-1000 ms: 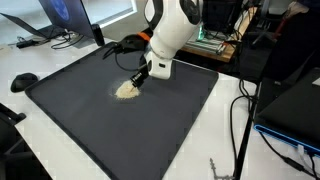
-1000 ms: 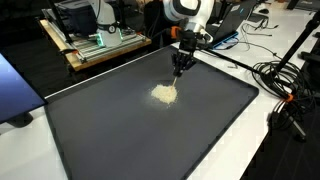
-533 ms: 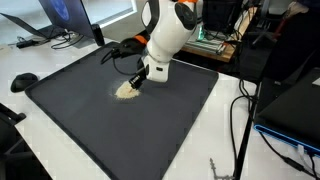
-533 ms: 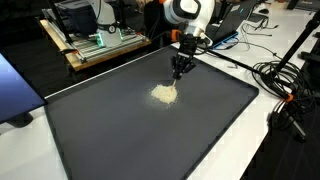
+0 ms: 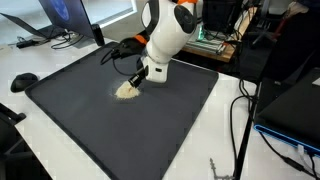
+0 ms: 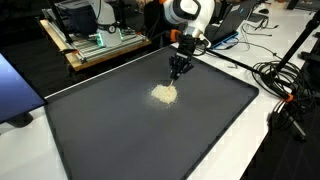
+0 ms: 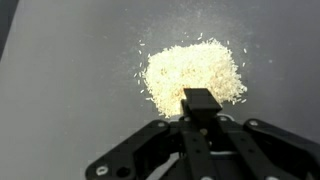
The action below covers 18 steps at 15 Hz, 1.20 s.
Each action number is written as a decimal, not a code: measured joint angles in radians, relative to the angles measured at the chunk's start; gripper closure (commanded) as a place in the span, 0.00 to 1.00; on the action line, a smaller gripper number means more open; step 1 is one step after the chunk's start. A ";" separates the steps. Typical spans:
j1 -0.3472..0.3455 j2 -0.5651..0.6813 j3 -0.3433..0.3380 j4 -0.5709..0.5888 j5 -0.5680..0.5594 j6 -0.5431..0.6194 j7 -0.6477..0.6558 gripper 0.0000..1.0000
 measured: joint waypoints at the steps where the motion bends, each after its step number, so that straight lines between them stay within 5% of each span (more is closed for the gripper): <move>1: 0.000 0.000 0.000 0.000 0.000 -0.001 -0.002 0.97; 18: 0.000 0.009 0.019 0.018 0.000 -0.020 -0.017 0.97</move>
